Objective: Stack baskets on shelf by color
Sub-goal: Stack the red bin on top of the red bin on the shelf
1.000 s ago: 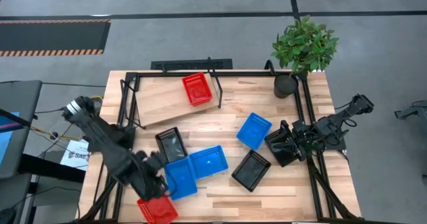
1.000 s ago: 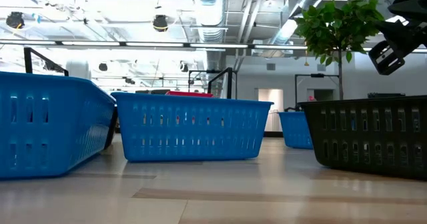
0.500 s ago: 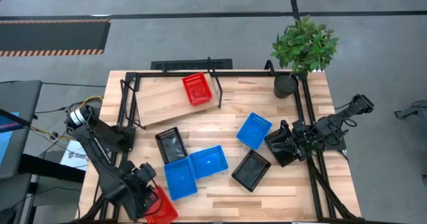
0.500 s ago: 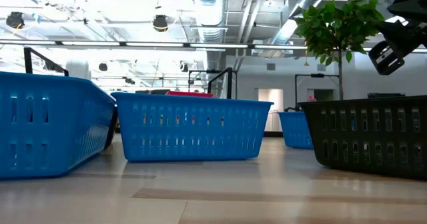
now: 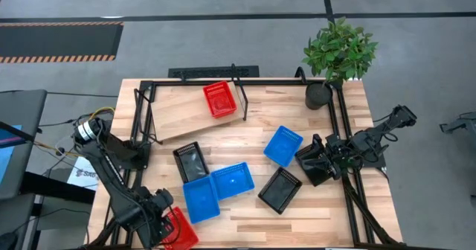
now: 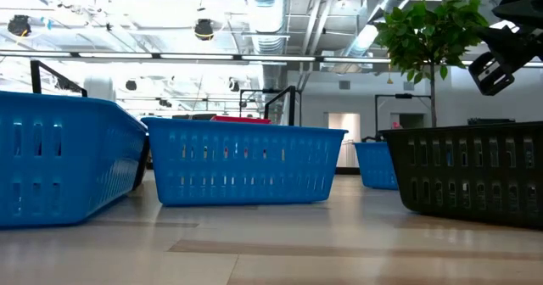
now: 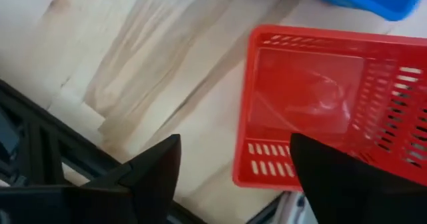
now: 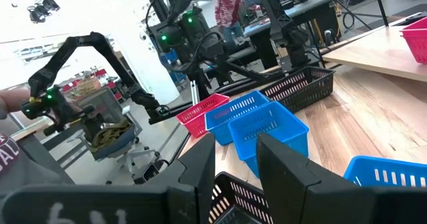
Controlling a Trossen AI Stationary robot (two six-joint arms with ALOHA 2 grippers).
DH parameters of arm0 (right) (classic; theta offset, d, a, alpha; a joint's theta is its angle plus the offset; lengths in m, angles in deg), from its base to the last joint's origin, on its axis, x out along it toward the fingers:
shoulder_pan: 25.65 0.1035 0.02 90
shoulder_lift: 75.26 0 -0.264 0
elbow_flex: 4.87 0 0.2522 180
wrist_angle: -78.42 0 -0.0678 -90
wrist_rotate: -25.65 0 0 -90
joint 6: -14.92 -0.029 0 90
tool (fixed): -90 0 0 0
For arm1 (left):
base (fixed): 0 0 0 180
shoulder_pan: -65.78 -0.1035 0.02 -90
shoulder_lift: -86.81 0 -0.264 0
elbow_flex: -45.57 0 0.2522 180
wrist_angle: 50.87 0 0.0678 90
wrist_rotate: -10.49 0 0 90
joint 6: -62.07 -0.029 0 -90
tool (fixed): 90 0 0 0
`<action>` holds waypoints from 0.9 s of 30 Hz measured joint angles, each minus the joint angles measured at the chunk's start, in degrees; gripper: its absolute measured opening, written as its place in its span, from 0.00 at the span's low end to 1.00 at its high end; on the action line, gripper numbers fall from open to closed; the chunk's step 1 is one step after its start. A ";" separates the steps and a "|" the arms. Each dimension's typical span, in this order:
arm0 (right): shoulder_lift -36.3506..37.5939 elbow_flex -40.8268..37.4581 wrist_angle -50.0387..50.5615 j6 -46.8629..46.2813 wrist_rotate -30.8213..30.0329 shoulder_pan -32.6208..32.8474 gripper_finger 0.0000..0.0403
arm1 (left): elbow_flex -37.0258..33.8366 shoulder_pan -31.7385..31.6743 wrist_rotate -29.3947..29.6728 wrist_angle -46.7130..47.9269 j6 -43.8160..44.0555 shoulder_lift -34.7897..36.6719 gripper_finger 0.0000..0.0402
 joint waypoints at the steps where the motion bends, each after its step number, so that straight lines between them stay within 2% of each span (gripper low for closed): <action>1: 0.00 -0.02 0.00 0.00 -0.01 0.00 0.33 | -0.54 -0.01 -0.13 -0.19 -0.05 0.00 0.69; 10: 0.00 -0.01 0.00 -0.02 -0.01 0.00 0.33 | -7.53 -0.01 -2.26 -11.23 -2.21 0.02 0.70; 16: 0.02 0.00 -0.02 -0.02 -0.01 0.00 0.33 | -11.72 -0.09 -2.77 -11.79 -2.13 0.02 0.68; 22: 0.02 0.00 -0.02 -0.04 -0.01 -0.01 0.33 | -15.07 -0.45 -4.78 -16.20 -2.45 0.02 0.50; 27: 0.00 -0.01 -0.02 -0.04 -0.01 0.00 0.33 | -15.40 -1.37 -6.27 -15.88 -3.55 0.00 0.28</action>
